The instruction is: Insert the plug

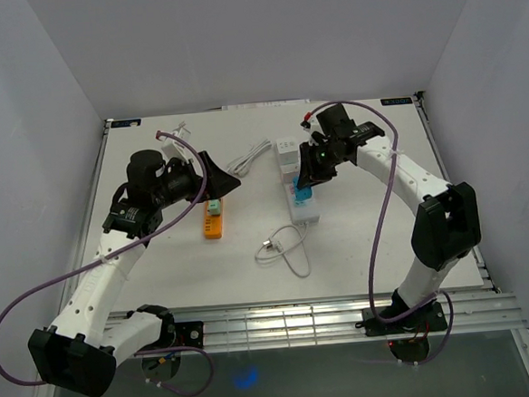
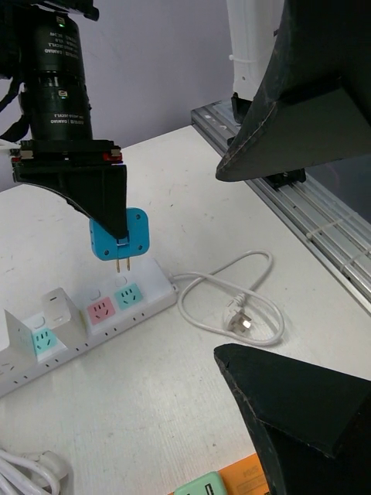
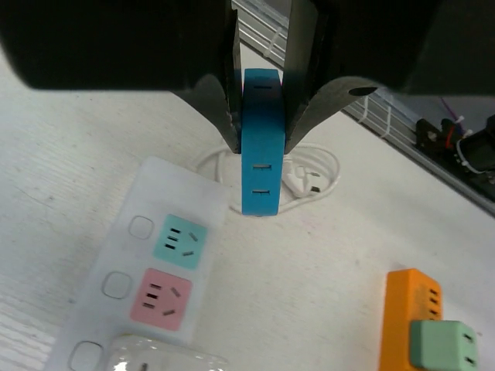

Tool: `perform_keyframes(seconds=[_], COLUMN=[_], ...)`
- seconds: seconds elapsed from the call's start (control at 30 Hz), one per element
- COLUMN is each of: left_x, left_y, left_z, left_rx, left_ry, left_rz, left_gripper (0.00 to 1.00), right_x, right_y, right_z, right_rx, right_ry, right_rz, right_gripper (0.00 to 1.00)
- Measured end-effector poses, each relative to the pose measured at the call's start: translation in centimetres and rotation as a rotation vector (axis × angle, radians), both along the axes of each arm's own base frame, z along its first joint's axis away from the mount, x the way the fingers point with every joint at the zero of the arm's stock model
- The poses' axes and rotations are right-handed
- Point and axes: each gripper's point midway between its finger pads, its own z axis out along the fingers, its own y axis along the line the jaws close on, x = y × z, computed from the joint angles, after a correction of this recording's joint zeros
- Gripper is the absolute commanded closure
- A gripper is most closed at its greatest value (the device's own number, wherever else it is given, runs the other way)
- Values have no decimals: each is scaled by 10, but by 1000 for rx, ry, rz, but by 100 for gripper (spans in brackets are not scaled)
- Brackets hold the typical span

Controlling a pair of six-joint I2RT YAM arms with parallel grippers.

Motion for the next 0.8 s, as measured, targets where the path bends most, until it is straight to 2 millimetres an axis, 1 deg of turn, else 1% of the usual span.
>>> perform_keyframes(seconds=[0.07, 0.13, 0.23, 0.3, 0.37, 0.5, 0.67, 0.8], left_x=[0, 0, 0, 0, 0, 0, 1, 1], left_y=[1, 1, 2, 3, 3, 5, 9, 11], left_z=[-4, -5, -7, -8, -11, -19, -25, -31], left_rx=[11, 19, 32, 39, 46, 67, 97, 112], left_ry=[7, 6, 3, 2, 1, 4, -7, -6], left_rz=[-2, -4, -4, -5, -7, -7, 3, 6], left_gripper=[3, 3, 3, 3, 3, 4, 4, 4], right_x=[1, 2, 9, 16, 22, 26, 24, 25], right_y=[-9, -16, -24, -25, -25, -17, -7, -2], right_z=[-6, -8, -6, -4, -5, -17, -36, -42], right_rx=[-73, -128, -201, -238, -268, -326, -390, -429], right_ry=[31, 56, 67, 66, 71, 99, 137, 145], right_rz=[-8, -19, -42, -52, -53, -35, -3, 10], right_gripper=[92, 92, 92, 92, 92, 92, 92, 92])
